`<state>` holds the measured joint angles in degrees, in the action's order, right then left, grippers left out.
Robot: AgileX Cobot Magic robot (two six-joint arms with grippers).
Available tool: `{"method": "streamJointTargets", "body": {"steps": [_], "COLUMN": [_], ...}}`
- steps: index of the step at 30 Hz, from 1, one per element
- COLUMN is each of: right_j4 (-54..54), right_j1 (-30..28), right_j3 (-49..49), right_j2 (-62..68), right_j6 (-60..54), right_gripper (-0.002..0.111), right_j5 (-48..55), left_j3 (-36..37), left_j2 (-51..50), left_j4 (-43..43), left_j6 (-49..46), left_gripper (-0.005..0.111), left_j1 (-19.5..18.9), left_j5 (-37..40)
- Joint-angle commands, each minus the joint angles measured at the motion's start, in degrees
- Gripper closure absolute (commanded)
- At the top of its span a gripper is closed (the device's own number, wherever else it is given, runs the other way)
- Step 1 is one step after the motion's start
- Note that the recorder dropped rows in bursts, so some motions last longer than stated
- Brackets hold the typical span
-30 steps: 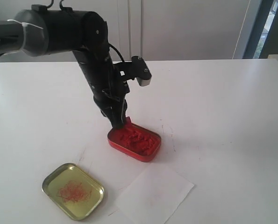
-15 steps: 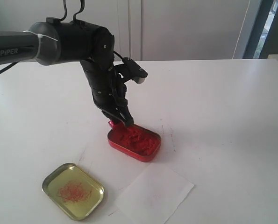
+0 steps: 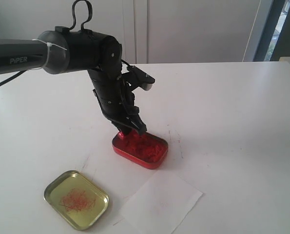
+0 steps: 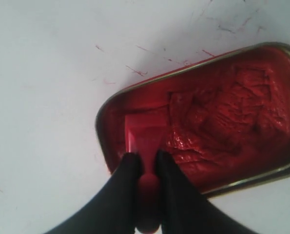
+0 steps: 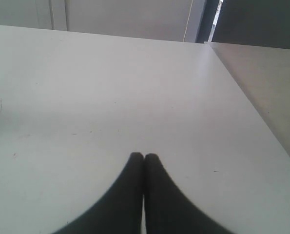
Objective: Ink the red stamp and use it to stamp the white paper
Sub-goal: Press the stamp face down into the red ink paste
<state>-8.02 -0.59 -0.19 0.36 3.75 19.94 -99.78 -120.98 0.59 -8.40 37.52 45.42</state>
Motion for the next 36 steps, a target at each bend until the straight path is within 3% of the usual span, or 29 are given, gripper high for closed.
{"method": "streamJointTargets", "body": {"steps": [1, 36], "right_j4": [-0.46, -0.46], "right_j1": [0.15, 0.15], "right_j3": [0.19, 0.19], "right_j2": [-0.36, -0.36], "right_j6": [-0.03, -0.03], "right_gripper": [0.108, 0.108], "right_j5": [-0.33, -0.33], "left_j3": [-0.22, -0.22], "left_j2": [-0.94, -9.92], "left_j4": [-1.29, -1.18], "left_j6": [1.43, 2.20], "left_gripper": [0.107, 0.107], "left_j1": [0.37, 0.27], "left_j5": [0.66, 5.22]}}
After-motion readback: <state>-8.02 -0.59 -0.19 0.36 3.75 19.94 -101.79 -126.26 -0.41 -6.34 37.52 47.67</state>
